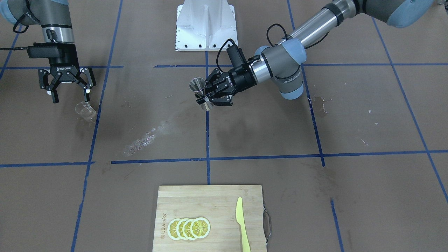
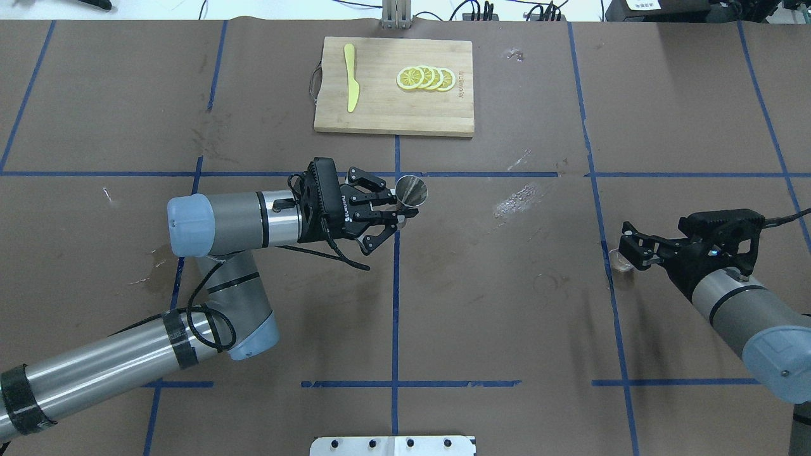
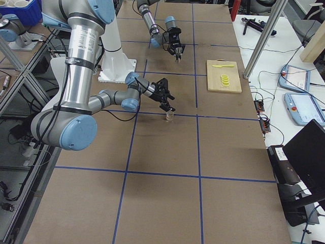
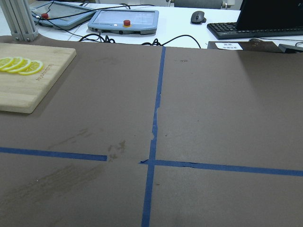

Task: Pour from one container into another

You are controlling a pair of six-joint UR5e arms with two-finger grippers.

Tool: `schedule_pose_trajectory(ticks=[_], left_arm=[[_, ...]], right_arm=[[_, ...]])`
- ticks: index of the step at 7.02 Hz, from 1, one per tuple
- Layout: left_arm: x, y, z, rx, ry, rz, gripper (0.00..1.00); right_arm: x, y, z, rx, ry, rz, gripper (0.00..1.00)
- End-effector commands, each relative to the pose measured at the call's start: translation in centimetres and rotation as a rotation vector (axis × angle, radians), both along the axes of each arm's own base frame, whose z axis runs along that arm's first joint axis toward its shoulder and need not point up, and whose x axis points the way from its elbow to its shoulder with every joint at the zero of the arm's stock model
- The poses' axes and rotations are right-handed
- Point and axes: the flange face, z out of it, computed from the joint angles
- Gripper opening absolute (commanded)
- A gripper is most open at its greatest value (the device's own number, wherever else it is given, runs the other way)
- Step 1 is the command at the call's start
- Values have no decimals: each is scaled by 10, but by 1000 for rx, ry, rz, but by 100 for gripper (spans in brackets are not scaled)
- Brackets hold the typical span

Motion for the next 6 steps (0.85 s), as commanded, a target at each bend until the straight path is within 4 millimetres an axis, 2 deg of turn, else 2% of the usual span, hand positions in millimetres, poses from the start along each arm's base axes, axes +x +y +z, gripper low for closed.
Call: schedule_pose_trajectory(ticks=[1,3,6], left_arm=[[0,1,2,-1,-1,1,0],[0,1,2,-1,-1,1,0],[0,2,3,-8,1,-12,0]], right_arm=[[-25,25,11,67,4,71,99],[-38,33,35,84,14,112,99],[-49,37,49,98,30,130,99]])
